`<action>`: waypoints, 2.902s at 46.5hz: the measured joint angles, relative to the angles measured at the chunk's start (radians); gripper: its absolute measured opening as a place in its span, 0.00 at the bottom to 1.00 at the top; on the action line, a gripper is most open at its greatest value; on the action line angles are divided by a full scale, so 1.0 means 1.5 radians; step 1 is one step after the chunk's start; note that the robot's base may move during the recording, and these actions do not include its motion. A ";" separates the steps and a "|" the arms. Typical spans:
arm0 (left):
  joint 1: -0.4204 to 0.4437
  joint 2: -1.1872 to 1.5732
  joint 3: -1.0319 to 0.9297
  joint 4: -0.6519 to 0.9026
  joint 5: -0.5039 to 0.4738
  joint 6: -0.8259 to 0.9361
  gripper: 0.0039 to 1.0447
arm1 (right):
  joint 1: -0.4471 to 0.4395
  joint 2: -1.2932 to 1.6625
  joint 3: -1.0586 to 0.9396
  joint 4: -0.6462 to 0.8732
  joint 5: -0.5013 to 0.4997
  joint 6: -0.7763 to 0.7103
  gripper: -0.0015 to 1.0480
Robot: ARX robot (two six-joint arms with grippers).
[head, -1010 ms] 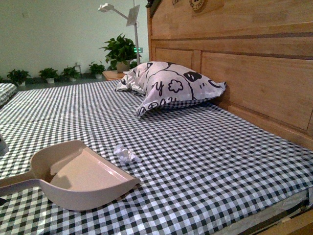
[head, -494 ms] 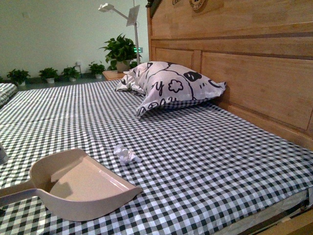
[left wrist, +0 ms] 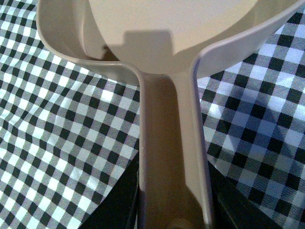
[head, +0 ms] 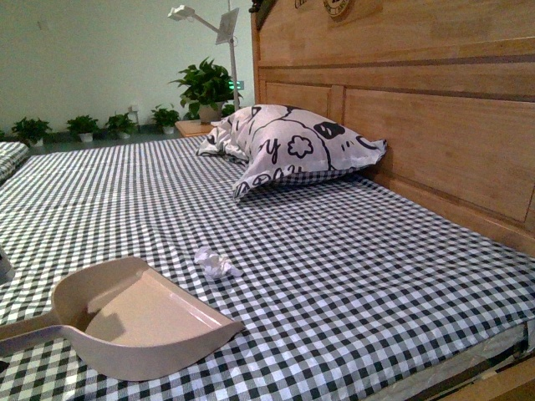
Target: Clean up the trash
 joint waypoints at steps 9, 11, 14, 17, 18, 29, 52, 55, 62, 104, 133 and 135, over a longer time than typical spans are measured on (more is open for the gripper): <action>-0.001 0.000 0.000 -0.008 0.000 0.000 0.26 | 0.000 0.000 0.000 0.000 0.000 0.000 0.19; -0.001 0.000 0.000 -0.008 0.000 0.000 0.26 | 0.000 0.000 0.000 0.000 0.000 0.000 0.19; -0.001 0.000 0.000 -0.008 0.000 0.000 0.26 | 0.000 0.000 0.000 0.000 0.000 0.000 0.19; -0.001 0.000 0.000 -0.008 0.000 0.000 0.26 | 0.000 0.000 0.000 0.000 0.000 0.000 0.19; -0.001 0.000 0.000 -0.008 0.000 0.000 0.26 | 0.000 0.000 0.000 0.000 0.000 0.000 0.19; -0.001 0.000 0.000 -0.008 0.000 0.000 0.26 | 0.000 0.000 0.000 0.000 0.000 0.000 0.19; -0.001 0.000 0.000 -0.008 -0.001 0.000 0.26 | -0.151 0.113 0.028 -0.124 -0.266 0.051 0.19; -0.001 0.000 0.000 -0.008 -0.001 0.000 0.26 | -0.181 0.187 0.028 -0.073 -0.279 0.049 0.19; -0.001 0.000 0.000 -0.008 -0.001 0.000 0.26 | -0.191 0.391 0.058 0.073 -0.298 0.035 0.19; -0.002 0.000 0.000 -0.008 -0.002 0.000 0.26 | -0.086 1.059 0.423 0.257 -0.305 -0.027 0.19; -0.002 0.000 0.000 -0.008 -0.002 0.000 0.26 | -0.038 1.182 0.523 0.290 -0.328 -0.033 0.19; -0.002 0.000 0.000 -0.008 -0.001 0.000 0.26 | -0.033 1.188 0.533 0.290 -0.330 -0.036 0.19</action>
